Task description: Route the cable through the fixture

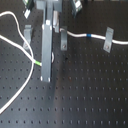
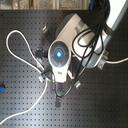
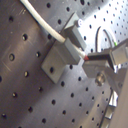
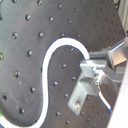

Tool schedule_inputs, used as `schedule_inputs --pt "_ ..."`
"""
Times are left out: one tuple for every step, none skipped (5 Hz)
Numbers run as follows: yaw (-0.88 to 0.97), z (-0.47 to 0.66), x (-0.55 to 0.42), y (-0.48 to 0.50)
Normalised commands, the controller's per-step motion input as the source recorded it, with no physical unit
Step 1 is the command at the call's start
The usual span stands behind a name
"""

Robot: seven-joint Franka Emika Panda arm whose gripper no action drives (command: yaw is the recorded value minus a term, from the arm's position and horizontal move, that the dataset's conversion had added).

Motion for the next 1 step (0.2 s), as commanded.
schedule_inputs --pt "0.0 0.72 0.029 0.201"
